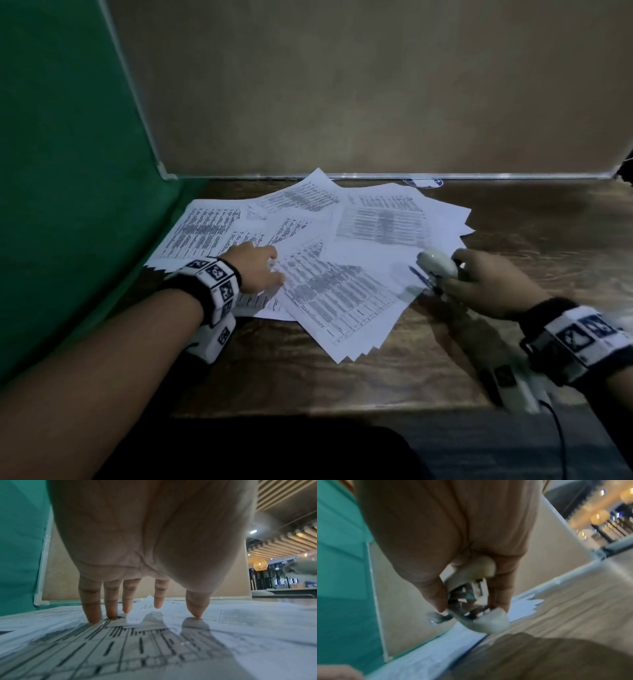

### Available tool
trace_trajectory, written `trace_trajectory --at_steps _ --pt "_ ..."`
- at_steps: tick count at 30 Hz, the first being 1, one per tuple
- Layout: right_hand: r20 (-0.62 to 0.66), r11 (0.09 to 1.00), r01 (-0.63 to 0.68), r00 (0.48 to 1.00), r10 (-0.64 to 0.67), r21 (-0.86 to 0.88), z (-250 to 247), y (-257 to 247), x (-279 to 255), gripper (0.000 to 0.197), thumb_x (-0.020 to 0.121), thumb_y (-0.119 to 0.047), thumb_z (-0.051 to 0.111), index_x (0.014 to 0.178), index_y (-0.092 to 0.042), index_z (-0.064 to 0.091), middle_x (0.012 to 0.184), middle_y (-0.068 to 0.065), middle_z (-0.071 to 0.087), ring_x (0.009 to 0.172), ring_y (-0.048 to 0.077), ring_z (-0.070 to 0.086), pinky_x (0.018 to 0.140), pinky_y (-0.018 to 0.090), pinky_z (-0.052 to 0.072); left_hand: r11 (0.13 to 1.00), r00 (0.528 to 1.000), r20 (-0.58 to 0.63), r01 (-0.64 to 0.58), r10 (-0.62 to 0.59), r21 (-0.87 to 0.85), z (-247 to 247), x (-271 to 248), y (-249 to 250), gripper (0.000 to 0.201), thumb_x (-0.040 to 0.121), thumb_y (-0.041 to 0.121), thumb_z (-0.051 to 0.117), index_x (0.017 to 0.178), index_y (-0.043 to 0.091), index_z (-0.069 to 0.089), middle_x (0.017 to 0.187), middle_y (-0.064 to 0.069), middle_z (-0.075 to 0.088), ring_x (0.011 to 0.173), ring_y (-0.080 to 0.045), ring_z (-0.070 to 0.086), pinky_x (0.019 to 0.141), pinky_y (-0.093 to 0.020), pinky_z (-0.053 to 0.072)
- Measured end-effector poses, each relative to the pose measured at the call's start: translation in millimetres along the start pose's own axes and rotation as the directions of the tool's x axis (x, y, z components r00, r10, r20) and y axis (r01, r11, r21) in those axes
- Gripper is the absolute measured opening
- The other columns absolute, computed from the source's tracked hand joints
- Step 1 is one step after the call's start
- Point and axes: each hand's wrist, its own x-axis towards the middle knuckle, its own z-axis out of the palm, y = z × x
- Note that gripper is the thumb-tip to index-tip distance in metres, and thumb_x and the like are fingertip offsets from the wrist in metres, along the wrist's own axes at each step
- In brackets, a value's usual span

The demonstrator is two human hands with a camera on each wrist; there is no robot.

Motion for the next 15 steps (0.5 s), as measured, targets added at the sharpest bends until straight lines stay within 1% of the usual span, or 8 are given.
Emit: trace_trajectory --at_steps 2,4,6,8,10,12,14,15 --pt "-0.037 0.984 -0.004 0.999 0.011 0.179 5.7 -28.5 4.9 0.026 0.089 -0.033 0.077 0.091 -0.014 0.059 0.076 0.004 0.069 0.067 0.020 0.062 0.053 0.031 0.039 0.999 0.998 0.055 0.030 -0.033 0.043 3.1 4.2 -3.8 0.067 0.094 0.070 0.050 0.144 0.026 0.041 0.149 -0.025 0.044 0.131 -0.046 0.047 0.107 -0.051 0.045" --pt "-0.033 0.901 -0.030 0.998 0.049 0.433 16.7 -54.9 16.2 0.023 0.087 -0.026 0.079 0.092 -0.012 0.061 0.072 0.006 0.074 0.061 0.024 0.068 0.054 0.034 0.050 0.998 0.994 0.102 0.026 -0.031 0.052 -0.5 6.0 -7.1 0.078 0.093 0.075 0.048 0.152 0.027 0.032 0.157 -0.022 0.038 0.139 -0.045 0.041 0.110 -0.053 0.041" --pt "0.011 0.758 -0.082 0.995 0.097 0.647 29.8 -79.2 29.2 0.019 0.089 -0.015 0.076 0.097 -0.006 0.061 0.072 0.010 0.076 0.059 0.029 0.065 0.053 0.037 0.050 0.999 0.992 0.128 -0.003 -0.002 0.040 -8.6 7.6 -8.0 0.085 0.093 0.074 0.049 0.158 0.024 0.025 0.159 -0.017 0.040 0.139 -0.041 0.045 0.109 -0.050 0.042" --pt "0.084 0.599 -0.133 0.990 0.110 0.789 41.5 -103.2 44.0 0.016 0.094 -0.006 0.069 0.100 -0.001 0.055 0.066 0.007 0.073 0.055 0.027 0.058 0.050 0.035 0.042 0.999 0.990 0.138 -0.022 0.016 0.040 -15.0 12.1 -9.7 0.092 0.093 0.070 0.056 0.162 0.023 0.016 0.161 -0.017 0.038 0.137 -0.040 0.048 0.110 -0.049 0.044" --pt "0.163 0.442 -0.191 0.982 0.100 0.876 47.5 -127.4 54.5 0.011 0.097 -0.005 0.062 0.100 -0.003 0.052 0.068 0.008 0.071 0.054 0.024 0.054 0.053 0.032 0.037 0.999 0.992 0.122 -0.043 0.041 0.007 -16.8 17.4 -13.0 0.098 0.087 0.065 0.070 0.160 0.024 0.019 0.157 -0.019 0.041 0.132 -0.041 0.051 0.107 -0.051 0.048" --pt "0.225 0.300 -0.240 0.971 0.084 0.923 51.2 -147.3 64.3 0.006 0.100 -0.009 0.057 0.103 -0.004 0.056 0.080 0.014 0.070 0.060 0.022 0.056 0.059 0.034 0.040 0.996 0.993 0.086 -0.073 0.077 -0.048 -18.2 20.5 -19.0 0.097 0.081 0.055 0.082 0.154 0.021 0.027 0.147 -0.020 0.048 0.124 -0.040 0.056 0.102 -0.051 0.052" --pt "0.271 0.198 -0.280 0.960 0.071 0.939 56.5 -163.7 71.9 0.023 0.101 -0.018 0.053 0.116 -0.003 0.060 0.086 0.015 0.071 0.064 0.022 0.059 0.063 0.035 0.043 0.985 0.995 0.048 -0.077 0.085 -0.158 -19.3 20.7 -25.1 0.093 0.083 0.035 0.085 0.154 0.018 0.028 0.139 -0.018 0.054 0.115 -0.037 0.061 0.095 -0.048 0.057" --pt "0.293 0.155 -0.300 0.954 0.065 0.941 60.2 -170.7 75.3 0.028 0.101 -0.023 0.052 0.119 -0.003 0.061 0.085 0.015 0.071 0.064 0.022 0.060 0.064 0.036 0.045 0.971 0.997 0.010 -0.069 0.073 -0.229 -19.5 21.7 -28.3 0.091 0.086 0.024 0.082 0.157 0.018 0.026 0.136 -0.017 0.057 0.109 -0.034 0.063 0.090 -0.045 0.059"
